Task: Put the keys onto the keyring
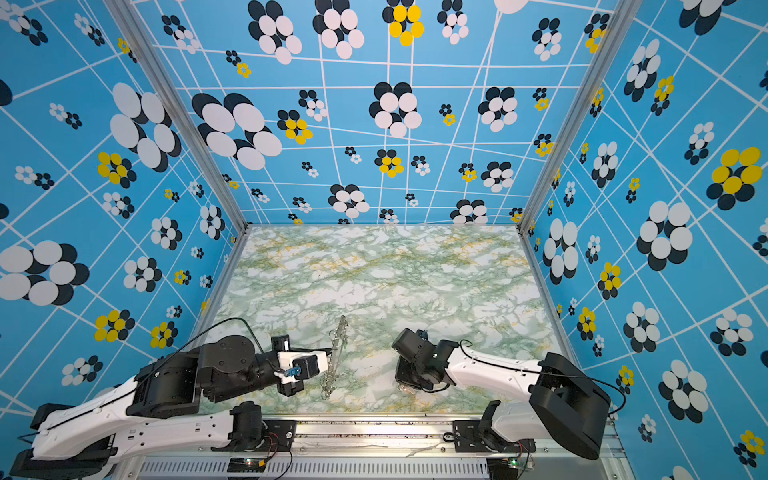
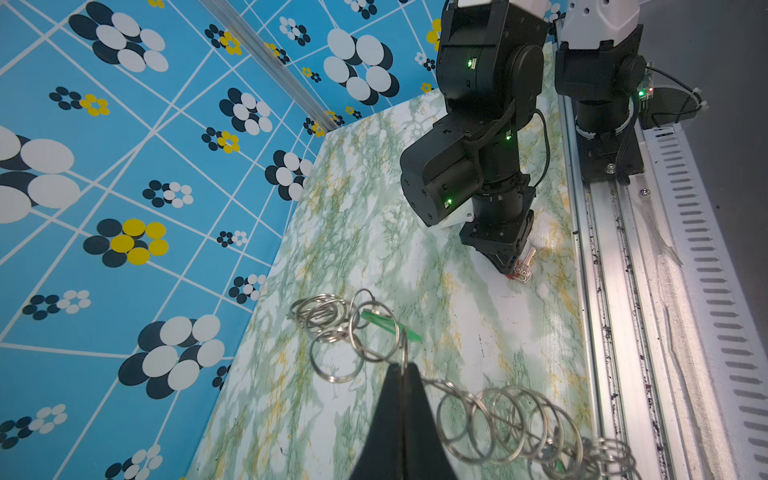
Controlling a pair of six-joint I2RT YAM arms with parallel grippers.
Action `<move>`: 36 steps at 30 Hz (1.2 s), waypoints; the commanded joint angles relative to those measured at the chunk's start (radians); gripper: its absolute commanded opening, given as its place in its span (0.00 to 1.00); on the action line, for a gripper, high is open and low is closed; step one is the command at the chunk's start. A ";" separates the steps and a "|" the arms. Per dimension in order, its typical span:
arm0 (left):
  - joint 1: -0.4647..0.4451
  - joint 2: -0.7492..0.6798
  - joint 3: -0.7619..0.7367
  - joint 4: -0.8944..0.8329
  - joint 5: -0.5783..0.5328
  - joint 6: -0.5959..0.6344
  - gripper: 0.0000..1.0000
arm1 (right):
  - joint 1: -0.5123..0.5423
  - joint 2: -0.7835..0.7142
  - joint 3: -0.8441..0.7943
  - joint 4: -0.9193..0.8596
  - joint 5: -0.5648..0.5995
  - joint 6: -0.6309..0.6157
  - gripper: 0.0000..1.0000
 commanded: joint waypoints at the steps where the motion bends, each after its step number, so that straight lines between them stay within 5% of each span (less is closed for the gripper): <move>1: 0.008 -0.013 -0.007 0.031 0.007 0.000 0.00 | 0.009 0.016 0.021 -0.036 0.016 -0.015 0.19; 9: 0.011 -0.016 -0.006 0.030 0.008 0.002 0.00 | 0.008 0.046 0.026 -0.026 0.000 -0.023 0.19; 25: 0.013 -0.023 -0.007 0.027 0.009 -0.006 0.00 | 0.007 0.033 0.035 -0.045 0.011 -0.038 0.00; 36: 0.013 0.016 -0.020 0.076 0.023 0.000 0.00 | 0.012 -0.060 0.157 -0.162 0.036 -0.369 0.00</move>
